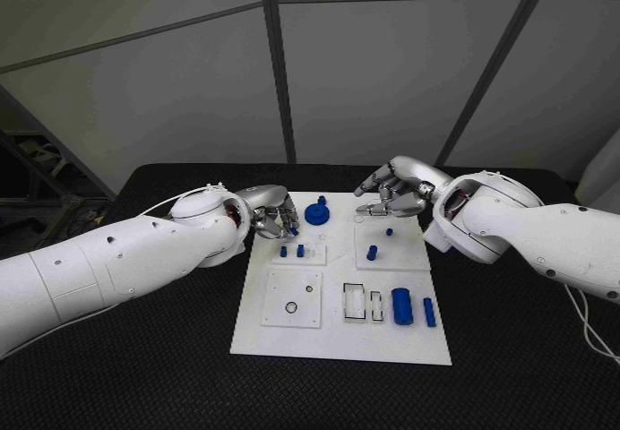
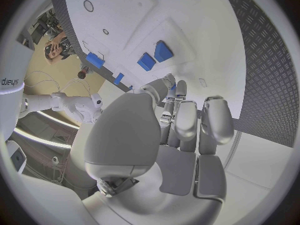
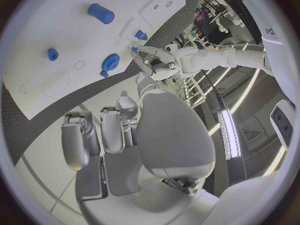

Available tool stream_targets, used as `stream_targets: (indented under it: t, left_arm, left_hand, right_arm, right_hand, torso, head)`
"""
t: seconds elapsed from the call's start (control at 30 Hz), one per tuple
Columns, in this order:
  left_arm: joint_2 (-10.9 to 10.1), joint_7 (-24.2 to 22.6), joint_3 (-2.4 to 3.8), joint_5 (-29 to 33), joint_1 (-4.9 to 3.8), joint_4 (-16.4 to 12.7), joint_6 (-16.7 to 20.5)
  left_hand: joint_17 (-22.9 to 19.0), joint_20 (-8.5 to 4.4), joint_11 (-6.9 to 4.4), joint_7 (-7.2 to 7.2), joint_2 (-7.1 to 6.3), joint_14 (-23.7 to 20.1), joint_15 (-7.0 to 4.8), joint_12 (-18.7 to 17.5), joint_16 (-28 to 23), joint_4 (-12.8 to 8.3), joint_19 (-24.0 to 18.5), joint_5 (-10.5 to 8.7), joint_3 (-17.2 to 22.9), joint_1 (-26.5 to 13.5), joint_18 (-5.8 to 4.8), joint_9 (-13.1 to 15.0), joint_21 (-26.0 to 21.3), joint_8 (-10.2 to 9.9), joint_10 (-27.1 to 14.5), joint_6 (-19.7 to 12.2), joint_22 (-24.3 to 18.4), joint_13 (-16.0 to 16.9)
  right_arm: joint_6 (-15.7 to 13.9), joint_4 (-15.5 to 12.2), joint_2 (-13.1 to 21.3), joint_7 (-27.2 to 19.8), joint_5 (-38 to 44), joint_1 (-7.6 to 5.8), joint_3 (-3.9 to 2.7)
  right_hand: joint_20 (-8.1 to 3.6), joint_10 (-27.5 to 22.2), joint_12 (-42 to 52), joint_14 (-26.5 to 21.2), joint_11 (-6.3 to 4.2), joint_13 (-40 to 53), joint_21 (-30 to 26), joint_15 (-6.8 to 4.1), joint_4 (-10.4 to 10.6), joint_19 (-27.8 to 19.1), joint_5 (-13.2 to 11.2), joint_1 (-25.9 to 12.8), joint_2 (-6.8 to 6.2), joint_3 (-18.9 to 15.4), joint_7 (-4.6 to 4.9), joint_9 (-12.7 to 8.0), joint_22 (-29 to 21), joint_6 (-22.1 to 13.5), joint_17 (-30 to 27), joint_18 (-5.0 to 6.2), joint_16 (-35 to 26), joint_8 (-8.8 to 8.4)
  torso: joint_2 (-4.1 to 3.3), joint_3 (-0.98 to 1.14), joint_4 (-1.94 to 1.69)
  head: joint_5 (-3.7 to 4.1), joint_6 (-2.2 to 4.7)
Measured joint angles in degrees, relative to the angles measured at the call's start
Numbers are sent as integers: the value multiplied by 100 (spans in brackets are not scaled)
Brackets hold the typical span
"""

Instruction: Assemble the parts on the task board

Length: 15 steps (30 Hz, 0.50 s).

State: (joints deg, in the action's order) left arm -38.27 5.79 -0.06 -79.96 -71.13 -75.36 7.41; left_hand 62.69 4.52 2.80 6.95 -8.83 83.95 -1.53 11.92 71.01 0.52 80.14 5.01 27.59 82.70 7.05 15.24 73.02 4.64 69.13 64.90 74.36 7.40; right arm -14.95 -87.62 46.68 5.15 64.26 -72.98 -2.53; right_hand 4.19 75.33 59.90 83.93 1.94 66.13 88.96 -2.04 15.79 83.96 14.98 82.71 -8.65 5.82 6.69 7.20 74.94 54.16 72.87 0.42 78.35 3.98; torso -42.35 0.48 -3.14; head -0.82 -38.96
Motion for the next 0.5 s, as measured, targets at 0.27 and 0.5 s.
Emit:
stream_targets:
  t: [0.27,0.5]
  left_arm:
    - [45,3,1,1,-3,30,3]
    - [71,7,3,3,-4,33,-4]
  left_hand:
    - [0,0,0,0,0,0,0,0,0,0,0,0,0,0,0,-3,0,-16,0,0,0,0]
    - [1,0,0,0,0,0,0,0,0,0,0,0,0,0,0,-7,0,-17,0,-1,1,-4]
  right_arm:
    - [0,0,-5,0,0,0,0]
    - [1,4,-6,0,0,0,0]
  right_hand:
    - [0,0,0,0,0,0,0,0,0,0,0,0,0,0,0,0,0,0,0,0,0,0]
    - [0,0,0,0,0,0,0,0,0,0,0,0,0,0,0,0,-1,0,0,0,0,0]
  torso:
    - [4,0,-3]
    - [4,1,-3]
  head:
    - [3,-5]
    - [3,-10]
